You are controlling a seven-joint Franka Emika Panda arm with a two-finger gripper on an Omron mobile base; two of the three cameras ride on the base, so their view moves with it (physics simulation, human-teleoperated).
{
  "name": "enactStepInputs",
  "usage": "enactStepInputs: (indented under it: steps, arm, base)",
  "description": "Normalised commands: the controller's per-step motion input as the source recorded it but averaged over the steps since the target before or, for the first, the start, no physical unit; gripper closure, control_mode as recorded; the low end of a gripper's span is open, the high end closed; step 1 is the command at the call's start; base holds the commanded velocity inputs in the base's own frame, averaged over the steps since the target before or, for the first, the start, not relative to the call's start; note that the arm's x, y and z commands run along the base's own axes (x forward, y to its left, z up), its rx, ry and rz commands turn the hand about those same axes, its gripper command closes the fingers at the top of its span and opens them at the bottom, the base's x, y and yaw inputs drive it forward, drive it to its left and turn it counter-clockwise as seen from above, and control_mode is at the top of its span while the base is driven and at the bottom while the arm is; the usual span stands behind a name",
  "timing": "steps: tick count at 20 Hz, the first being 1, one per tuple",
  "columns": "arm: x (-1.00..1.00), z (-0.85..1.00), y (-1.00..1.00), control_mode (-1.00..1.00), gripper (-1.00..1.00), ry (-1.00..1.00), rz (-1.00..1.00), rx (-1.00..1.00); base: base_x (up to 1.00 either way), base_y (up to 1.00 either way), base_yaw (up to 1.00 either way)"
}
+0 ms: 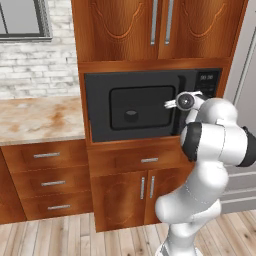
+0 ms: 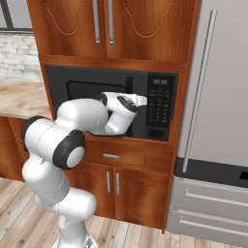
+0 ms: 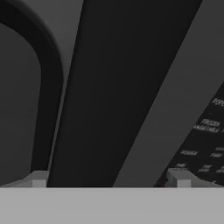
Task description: Pick the mug from the counter and place it inside the microwave. Then close the microwave.
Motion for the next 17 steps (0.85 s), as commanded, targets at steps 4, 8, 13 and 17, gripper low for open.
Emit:
enactStepInputs:
  steps: [4,8,13,17]
  arm:
    - [0.42,0.02,-0.21,-1.0,-1.0,0.0,0.08,0.03]
    - [0.45,0.0,-0.21,-1.0,-1.0,0.0,0.08,0.04]
    - [0.39,0.0,-0.2,-1.0,-1.0,0.0,0.08,0.04]
    - [0.27,0.06,-0.15,-1.0,-1.0,0.05,0.07,0.03]
  base:
    - [0.0,0.0,0.0]
    - [0.0,0.0,0.0]
    - [0.0,0.0,0.0]
    - [0.0,0.0,0.0]
